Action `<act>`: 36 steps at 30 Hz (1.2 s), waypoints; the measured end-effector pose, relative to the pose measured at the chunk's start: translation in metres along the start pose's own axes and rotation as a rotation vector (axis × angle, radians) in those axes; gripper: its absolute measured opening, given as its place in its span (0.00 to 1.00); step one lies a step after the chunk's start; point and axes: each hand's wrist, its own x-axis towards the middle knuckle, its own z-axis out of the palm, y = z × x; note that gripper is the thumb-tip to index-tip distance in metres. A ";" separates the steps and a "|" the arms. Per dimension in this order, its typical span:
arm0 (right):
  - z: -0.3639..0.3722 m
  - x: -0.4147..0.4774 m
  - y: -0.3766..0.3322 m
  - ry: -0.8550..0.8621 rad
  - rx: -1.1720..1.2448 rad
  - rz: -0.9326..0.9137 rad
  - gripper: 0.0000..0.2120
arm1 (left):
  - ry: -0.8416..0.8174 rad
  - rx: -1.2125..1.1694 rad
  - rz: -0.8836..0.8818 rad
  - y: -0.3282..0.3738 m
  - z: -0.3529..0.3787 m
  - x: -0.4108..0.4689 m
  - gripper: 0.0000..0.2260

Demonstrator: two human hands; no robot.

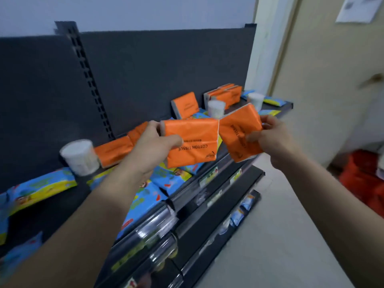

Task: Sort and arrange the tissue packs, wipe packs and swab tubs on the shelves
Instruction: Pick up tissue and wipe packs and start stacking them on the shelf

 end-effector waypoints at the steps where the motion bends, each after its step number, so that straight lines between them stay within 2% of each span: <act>1: -0.013 0.008 0.004 0.028 0.010 0.008 0.22 | -0.016 0.008 0.005 0.000 0.015 0.007 0.23; 7: -0.066 0.056 0.026 0.103 0.049 0.036 0.23 | -0.152 0.049 -0.020 0.000 0.083 0.064 0.23; 15: -0.094 0.157 0.029 0.177 0.005 -0.033 0.22 | -0.221 0.005 0.025 0.004 0.153 0.160 0.20; 18: -0.093 0.202 0.019 0.162 -0.004 -0.063 0.21 | -0.174 -0.047 0.063 0.011 0.164 0.204 0.21; 20: -0.092 0.230 0.017 0.162 0.009 -0.082 0.21 | -0.147 -0.041 0.090 0.018 0.173 0.230 0.19; 28: -0.085 0.326 0.027 0.117 0.082 -0.095 0.20 | -0.030 -0.021 0.039 0.024 0.200 0.297 0.17; 33: -0.077 0.398 0.025 0.009 0.064 -0.197 0.19 | 0.120 -0.062 0.019 0.028 0.214 0.334 0.18; 36: -0.073 0.439 0.027 -0.088 0.073 -0.268 0.19 | 0.220 -0.006 0.019 0.028 0.229 0.349 0.19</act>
